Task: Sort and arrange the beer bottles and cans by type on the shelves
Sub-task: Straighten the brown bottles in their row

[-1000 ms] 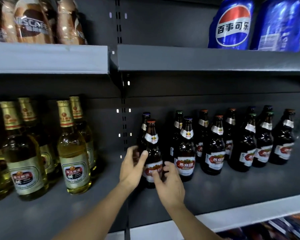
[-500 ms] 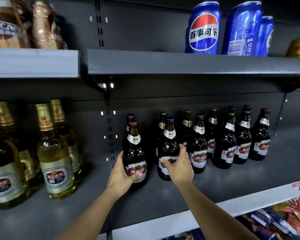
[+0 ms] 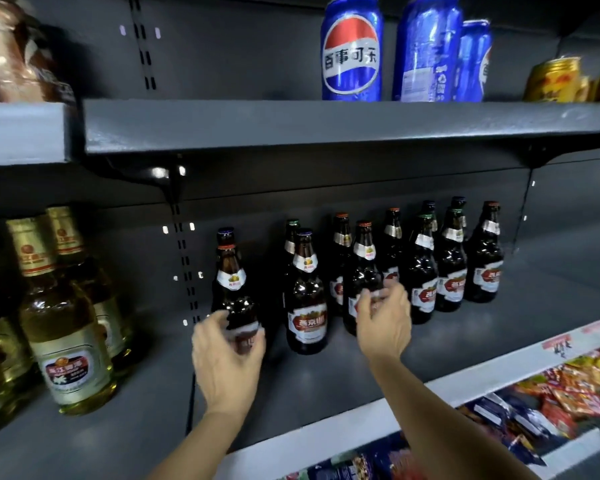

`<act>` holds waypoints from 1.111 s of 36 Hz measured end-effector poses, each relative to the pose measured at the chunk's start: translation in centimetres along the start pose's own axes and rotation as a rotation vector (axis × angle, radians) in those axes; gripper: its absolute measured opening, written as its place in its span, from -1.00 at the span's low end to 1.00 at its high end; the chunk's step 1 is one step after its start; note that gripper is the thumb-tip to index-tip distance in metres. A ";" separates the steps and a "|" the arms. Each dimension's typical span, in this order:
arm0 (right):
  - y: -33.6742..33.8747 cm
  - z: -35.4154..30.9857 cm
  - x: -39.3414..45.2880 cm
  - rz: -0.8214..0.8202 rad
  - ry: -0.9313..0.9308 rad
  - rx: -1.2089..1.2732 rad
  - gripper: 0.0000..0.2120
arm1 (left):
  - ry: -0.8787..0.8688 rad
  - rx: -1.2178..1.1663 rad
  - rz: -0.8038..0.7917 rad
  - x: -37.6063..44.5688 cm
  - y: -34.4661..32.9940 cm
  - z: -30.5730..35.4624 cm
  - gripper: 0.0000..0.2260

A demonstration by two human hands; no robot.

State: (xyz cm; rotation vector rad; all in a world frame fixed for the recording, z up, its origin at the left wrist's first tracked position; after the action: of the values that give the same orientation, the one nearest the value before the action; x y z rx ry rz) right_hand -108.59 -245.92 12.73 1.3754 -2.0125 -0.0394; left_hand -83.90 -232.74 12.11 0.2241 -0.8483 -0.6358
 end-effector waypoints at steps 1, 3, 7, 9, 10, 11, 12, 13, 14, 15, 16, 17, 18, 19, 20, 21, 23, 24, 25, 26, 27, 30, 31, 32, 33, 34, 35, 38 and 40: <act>1.1 1.0 0.9 0.041 -0.012 -0.009 -0.65 | -0.057 -0.024 -0.033 -0.3 -0.9 1.4 -0.56; 3.2 3.1 2.7 0.076 -0.039 -0.042 -0.65 | -0.130 -0.102 -0.155 -1.3 -3.4 4.0 -0.65; 5.7 6.7 7.0 -0.021 -0.082 -0.084 -0.51 | -0.193 -0.210 -0.393 -3.3 -9.8 9.0 -0.60; 6.1 7.9 8.8 -0.110 -0.078 -0.091 -0.44 | -0.109 -0.253 -0.453 -3.5 -13.1 10.2 -0.47; 6.2 8.4 9.5 -0.155 -0.064 -0.090 -0.40 | -0.052 -0.279 -0.457 -3.5 -14.3 10.6 -0.41; 6.1 8.8 10.0 -0.203 -0.046 -0.082 -0.36 | 0.009 -0.307 -0.450 -3.3 -15.4 10.8 -0.36; 5.9 9.0 10.4 -0.258 -0.029 -0.068 -0.33 | 0.059 -0.330 -0.438 -3.0 -16.4 11.0 -0.31; 5.6 9.2 10.7 -0.313 -0.012 -0.051 -0.29 | 0.103 -0.341 -0.429 -2.7 -17.2 11.1 -0.26; 5.2 9.4 10.9 -0.367 0.004 -0.040 -0.26 | 0.137 -0.336 -0.424 -2.5 -17.8 11.3 -0.23; 4.7 9.6 10.9 -0.414 0.017 -0.041 -0.23 | 0.171 -0.322 -0.423 -2.2 -18.4 11.5 -0.20; 4.4 9.7 10.9 -0.451 0.023 -0.054 -0.20 | 0.203 -0.308 -0.420 -1.9 -18.9 11.6 -0.17; 4.1 9.8 11.0 -0.472 0.023 -0.071 -0.18 | 0.232 -0.301 -0.409 -1.5 -19.3 11.5 -0.14; 4.0 9.8 11.0 -0.481 0.019 -0.089 -0.17 | 0.257 -0.294 -0.395 -1.0 -19.6 11.4 -0.12; 3.8 9.9 11.1 -0.487 0.015 -0.112 -0.15 | 0.274 -0.287 -0.381 -0.6 -19.9 11.4 -0.09; 3.7 9.9 11.2 -0.492 0.016 -0.139 -0.13 | 0.286 -0.270 -0.374 -0.2 -20.1 11.3 -0.07; 3.6 9.9 11.2 -0.497 0.019 -0.168 -0.12 | 0.294 -0.254 -0.368 0.2 -20.4 11.2 -0.06; 3.4 9.9 11.6 -0.504 0.021 -0.203 -0.12 | 0.315 -0.236 -0.359 0.8 -20.8 11.0 -0.03; 3.4 9.9 11.9 -0.507 0.016 -0.212 -0.12 | 0.328 -0.233 -0.358 1.1 -21.1 10.8 -0.02; 3.4 9.9 12.2 -0.509 0.009 -0.217 -0.11 | 0.332 -0.236 -0.357 1.3 -21.4 10.5 -0.01; 3.5 9.9 12.4 -0.510 0.002 -0.222 -0.11 | 0.338 -0.238 -0.363 1.4 -21.7 10.1 0.00; 3.5 9.9 12.6 -0.510 -0.002 -0.225 -0.12 | 0.346 -0.242 -0.371 1.6 -22.0 9.6 -0.01; 3.5 9.9 12.7 -0.494 -0.004 -0.206 -0.20 | 0.382 -0.274 -0.382 1.4 -22.5 8.9 -0.08; 3.6 9.9 12.7 -0.483 -0.006 -0.195 -0.22 | 0.379 -0.293 -0.375 1.5 -22.6 8.8 -0.11; 3.6 9.9 12.6 -0.475 -0.008 -0.186 -0.23 | 0.377 -0.300 -0.367 1.5 -22.7 8.7 -0.14; 3.6 10.0 12.6 -0.471 -0.009 -0.178 -0.23 | 0.373 -0.299 -0.361 1.5 -22.7 8.5 -0.15; 3.6 10.0 12.5 -0.469 -0.010 -0.172 -0.24 | 0.371 -0.297 -0.360 1.6 -22.8 8.5 -0.16; 3.5 10.0 12.5 -0.468 -0.010 -0.169 -0.24 | 0.366 -0.298 -0.358 1.6 -22.8 8.4 -0.16; 3.4 9.8 12.4 -0.461 0.006 -0.168 -0.25 | 0.364 -0.293 -0.353 1.6 -22.9 8.4 -0.16; 3.3 9.7 12.3 -0.460 0.006 -0.164 -0.26 | 0.359 -0.288 -0.352 1.6 -22.8 8.5 -0.16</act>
State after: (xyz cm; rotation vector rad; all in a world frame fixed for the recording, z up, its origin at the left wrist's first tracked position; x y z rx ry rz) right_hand -119.08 -258.03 13.04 1.6950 -1.6089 -0.3953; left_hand -99.42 -251.29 8.85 0.2192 -0.3654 -1.0033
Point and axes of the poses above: each hand's wrist, its own x-axis towards the middle knuckle, its own y-axis out of the back of the hand, z = x × y, the point moved 7 cm from there along x, towards the middle knuckle, and after that the axes turned 12 degrees about -z, right-handed, at the moved point
